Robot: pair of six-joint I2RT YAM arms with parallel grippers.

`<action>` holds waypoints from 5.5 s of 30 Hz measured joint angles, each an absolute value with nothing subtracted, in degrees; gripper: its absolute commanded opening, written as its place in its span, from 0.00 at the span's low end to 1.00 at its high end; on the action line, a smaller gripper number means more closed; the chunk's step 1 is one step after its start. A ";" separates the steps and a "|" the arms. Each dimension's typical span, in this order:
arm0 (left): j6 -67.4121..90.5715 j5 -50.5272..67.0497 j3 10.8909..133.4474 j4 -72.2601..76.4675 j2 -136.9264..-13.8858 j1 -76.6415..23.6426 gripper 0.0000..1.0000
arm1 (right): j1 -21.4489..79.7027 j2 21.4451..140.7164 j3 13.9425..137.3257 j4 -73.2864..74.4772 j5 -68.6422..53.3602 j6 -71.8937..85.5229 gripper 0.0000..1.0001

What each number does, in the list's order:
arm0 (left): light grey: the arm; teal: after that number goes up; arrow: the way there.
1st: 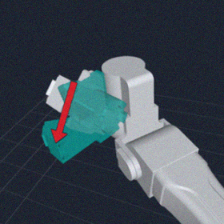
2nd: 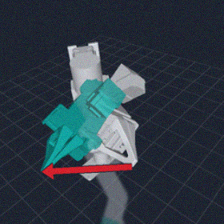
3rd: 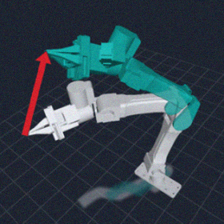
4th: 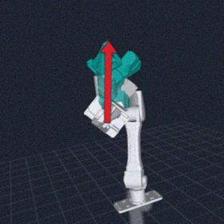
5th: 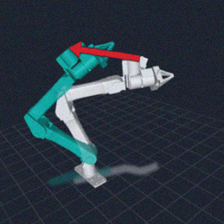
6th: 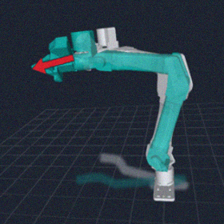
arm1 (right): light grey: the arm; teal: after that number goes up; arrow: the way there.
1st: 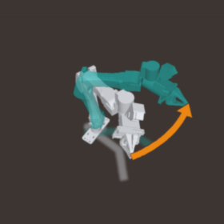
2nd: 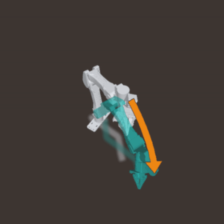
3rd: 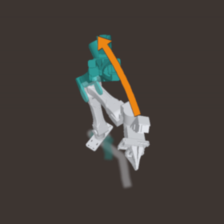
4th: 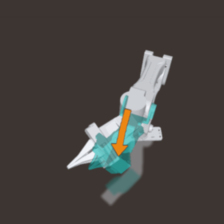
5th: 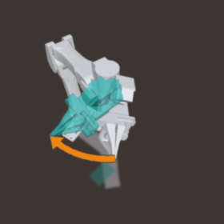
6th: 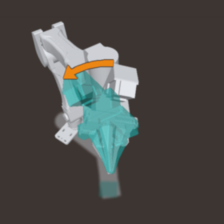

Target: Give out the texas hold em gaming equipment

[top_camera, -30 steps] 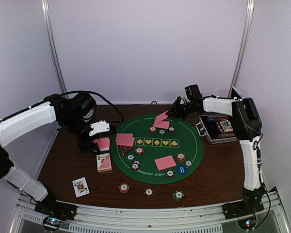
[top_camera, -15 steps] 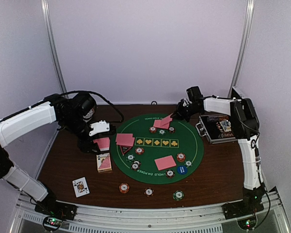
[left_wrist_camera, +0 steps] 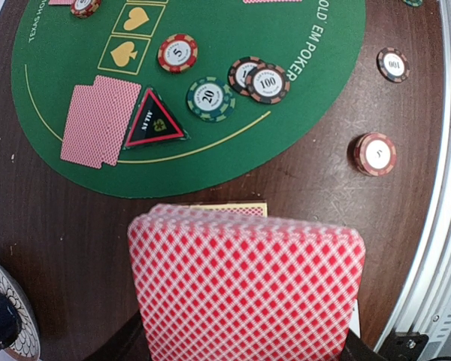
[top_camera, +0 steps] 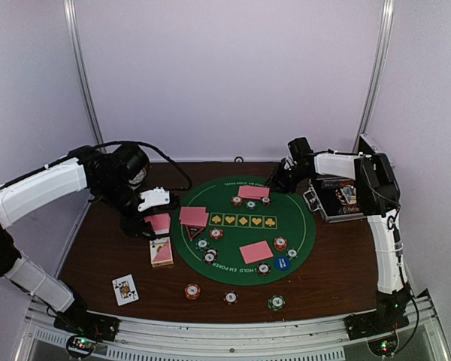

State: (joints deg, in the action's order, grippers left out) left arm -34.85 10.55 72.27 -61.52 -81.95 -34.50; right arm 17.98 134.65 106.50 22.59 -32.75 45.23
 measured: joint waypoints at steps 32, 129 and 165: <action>-33.69 10.72 70.83 -61.39 -81.25 -34.50 0.22 | 45.80 99.61 70.41 9.72 -28.05 50.22 0.98; -33.10 11.29 73.06 -61.65 -81.43 -34.57 0.22 | 55.83 117.86 79.50 -27.57 -41.10 76.25 0.15; -33.54 10.26 72.75 -61.52 -81.43 -34.57 0.22 | 41.89 92.49 48.25 -20.32 -43.79 71.75 0.00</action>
State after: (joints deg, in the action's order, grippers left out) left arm -33.54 10.26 72.75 -61.52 -81.43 -34.57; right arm 41.89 92.49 48.25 -20.32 -43.79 71.75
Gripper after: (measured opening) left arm 0.656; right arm 0.018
